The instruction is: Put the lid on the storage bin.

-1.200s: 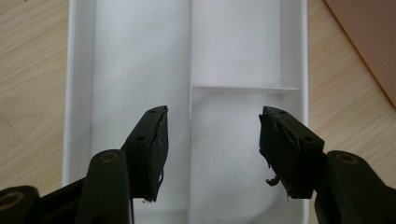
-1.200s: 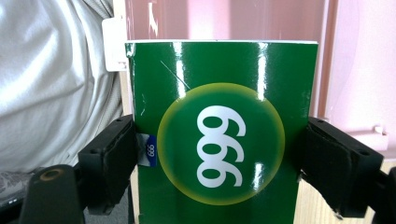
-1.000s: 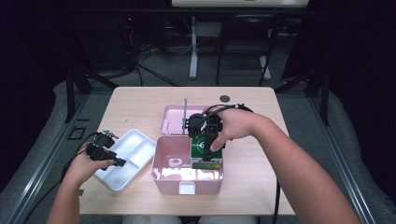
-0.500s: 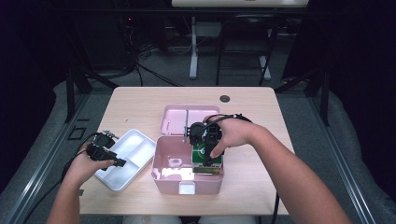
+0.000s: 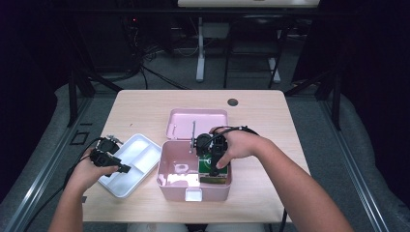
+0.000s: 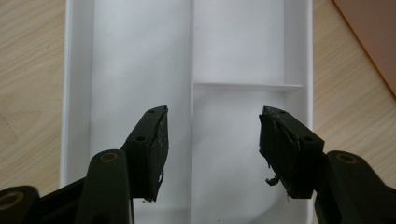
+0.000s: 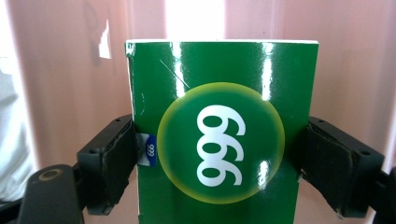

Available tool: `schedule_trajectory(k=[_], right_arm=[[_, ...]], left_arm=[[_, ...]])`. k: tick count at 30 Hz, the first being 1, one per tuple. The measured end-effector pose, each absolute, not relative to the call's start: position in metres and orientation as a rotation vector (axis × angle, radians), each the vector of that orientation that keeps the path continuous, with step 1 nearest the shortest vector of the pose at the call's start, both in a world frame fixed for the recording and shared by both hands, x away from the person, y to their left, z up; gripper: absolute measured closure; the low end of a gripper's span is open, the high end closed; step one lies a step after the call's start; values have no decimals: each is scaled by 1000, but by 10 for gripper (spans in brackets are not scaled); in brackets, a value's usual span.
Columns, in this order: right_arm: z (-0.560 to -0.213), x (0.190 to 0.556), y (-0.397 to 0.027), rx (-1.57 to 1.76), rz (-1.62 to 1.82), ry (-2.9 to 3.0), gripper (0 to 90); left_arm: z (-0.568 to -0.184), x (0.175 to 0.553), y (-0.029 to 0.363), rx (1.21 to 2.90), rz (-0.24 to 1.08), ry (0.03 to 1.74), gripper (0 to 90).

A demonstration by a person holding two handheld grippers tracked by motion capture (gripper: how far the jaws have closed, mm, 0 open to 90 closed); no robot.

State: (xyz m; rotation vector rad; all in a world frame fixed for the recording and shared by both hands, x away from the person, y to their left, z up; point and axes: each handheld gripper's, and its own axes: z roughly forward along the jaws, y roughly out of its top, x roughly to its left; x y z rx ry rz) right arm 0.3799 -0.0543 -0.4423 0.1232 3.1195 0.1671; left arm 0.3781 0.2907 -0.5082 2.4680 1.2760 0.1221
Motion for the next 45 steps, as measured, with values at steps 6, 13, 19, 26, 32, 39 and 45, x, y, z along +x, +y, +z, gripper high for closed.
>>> schedule_trajectory(k=[6, 13, 19, 26, 32, 39, 45], right_arm=[[-454, 382, -54, 129, 156, 3125, 162], [-464, 384, -55, 138, 121, 3125, 160], [-467, 385, -55, 151, 122, 3135, 155], [-469, 386, -56, 157, 119, 3119, 114], [-461, 384, -56, 170, 154, 3121, 108], [-445, 379, -62, 195, 203, 3094, 138], [-428, 373, -73, 229, 266, 3072, 145]], left_arm=[[-509, 378, 290, 2471, 120, 1274, 428], [-510, 378, 290, 2475, 118, 1271, 428], [-510, 379, 290, 2477, 117, 1271, 428], [-510, 378, 290, 2472, 116, 1277, 428], [-510, 378, 290, 2472, 116, 1276, 428], [-509, 377, 293, 2477, 117, 1279, 428], [-511, 378, 291, 2478, 111, 1274, 429]])
